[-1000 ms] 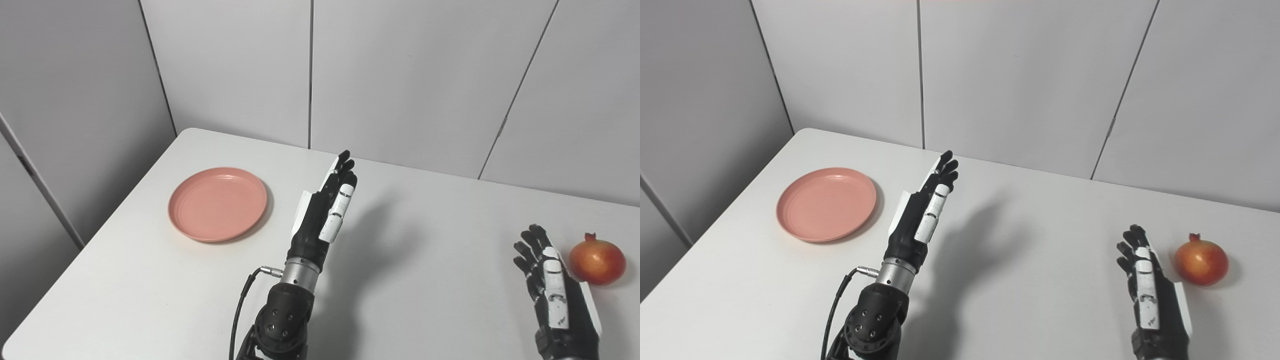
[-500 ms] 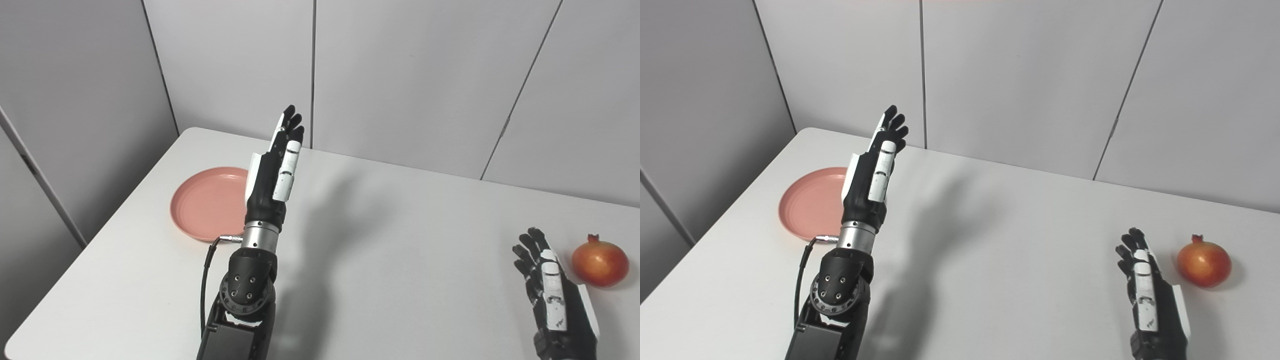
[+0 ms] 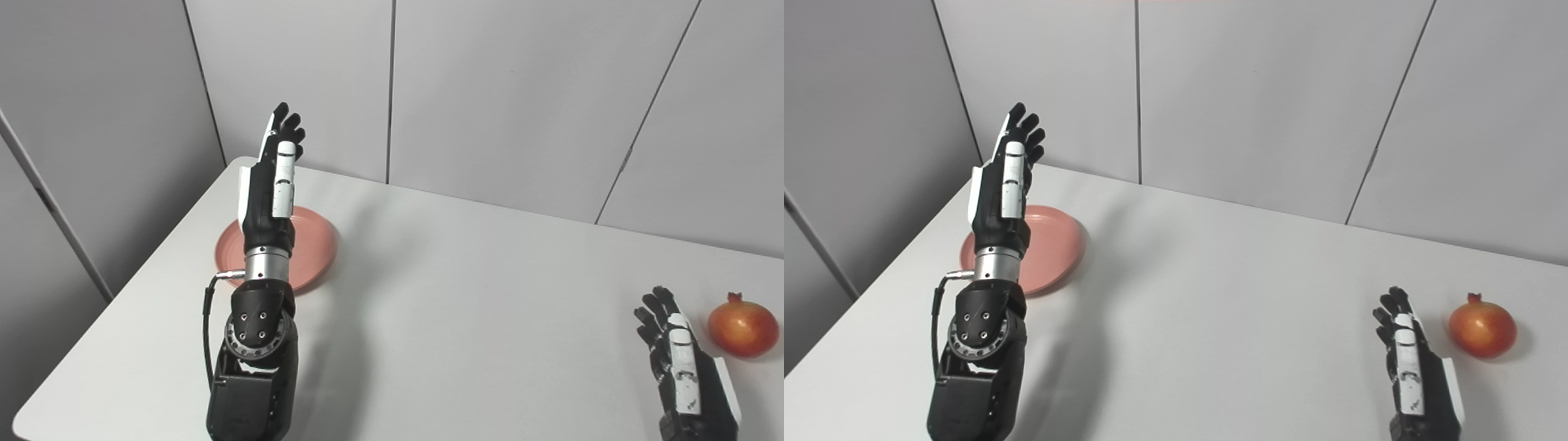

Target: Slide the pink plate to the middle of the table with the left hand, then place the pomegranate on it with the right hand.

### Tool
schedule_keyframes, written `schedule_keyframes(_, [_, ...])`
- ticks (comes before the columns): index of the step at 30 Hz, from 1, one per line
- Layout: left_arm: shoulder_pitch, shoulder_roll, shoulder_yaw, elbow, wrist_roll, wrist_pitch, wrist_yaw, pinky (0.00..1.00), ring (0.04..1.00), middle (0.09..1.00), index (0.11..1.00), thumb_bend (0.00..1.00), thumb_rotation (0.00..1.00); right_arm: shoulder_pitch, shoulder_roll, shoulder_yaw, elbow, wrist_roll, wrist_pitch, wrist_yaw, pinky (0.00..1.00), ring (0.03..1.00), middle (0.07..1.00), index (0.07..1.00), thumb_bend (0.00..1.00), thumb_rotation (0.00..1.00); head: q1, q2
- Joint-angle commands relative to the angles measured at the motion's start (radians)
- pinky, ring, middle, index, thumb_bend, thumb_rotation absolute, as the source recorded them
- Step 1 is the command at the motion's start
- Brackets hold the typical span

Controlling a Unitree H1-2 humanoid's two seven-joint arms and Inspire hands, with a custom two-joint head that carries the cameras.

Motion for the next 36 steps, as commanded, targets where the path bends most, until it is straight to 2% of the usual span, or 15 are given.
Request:
schedule_keyframes(1, [-0.028, 0.028, 0.016, -0.028, -0.006, 0.0, 0.019, 0.92, 0.914, 0.924, 0.905, 0.5, 1.0, -0.014, -0.003, -0.002, -0.046, 0.004, -0.034, 0.008, 0.97, 0.923, 0.933, 0.929, 0.19, 1.0, 0.001, 0.001])
schedule_keyframes(11, [-0.017, 0.072, 0.105, -0.02, -0.039, -0.013, 0.067, 0.91, 0.912, 0.918, 0.897, 0.46, 1.0, -0.01, -0.008, -0.003, -0.054, 0.004, -0.025, 0.008, 0.96, 0.919, 0.926, 0.925, 0.19, 1.0, 0.018, -0.005])
schedule_keyframes(23, [0.011, 0.1, 0.168, 0.008, -0.045, -0.025, 0.117, 0.92, 0.917, 0.919, 0.897, 0.47, 1.0, -0.013, -0.019, -0.003, -0.059, 0.012, -0.018, 0.015, 0.97, 0.938, 0.943, 0.943, 0.15, 1.0, 0.032, -0.007])
schedule_keyframes(26, [0.02, 0.104, 0.188, 0.025, -0.078, -0.031, 0.111, 0.91, 0.919, 0.921, 0.889, 0.45, 1.0, -0.011, -0.02, -0.003, -0.066, 0.015, -0.008, 0.015, 0.99, 0.946, 0.949, 0.948, 0.16, 1.0, 0.032, -0.008])
schedule_keyframes(31, [0.046, 0.126, 0.205, 0.054, -0.141, -0.044, 0.085, 0.96, 0.942, 0.94, 0.913, 0.43, 1.0, -0.012, -0.02, -0.003, -0.067, 0.015, -0.011, 0.015, 0.98, 0.945, 0.949, 0.949, 0.15, 1.0, 0.037, -0.01])
schedule_keyframes(36, [0.056, 0.138, 0.222, 0.083, -0.203, -0.046, 0.079, 0.96, 0.936, 0.94, 0.909, 0.41, 1.0, -0.011, -0.02, -0.003, -0.07, 0.014, -0.007, 0.013, 0.99, 0.944, 0.949, 0.95, 0.14, 1.0, 0.038, -0.01])
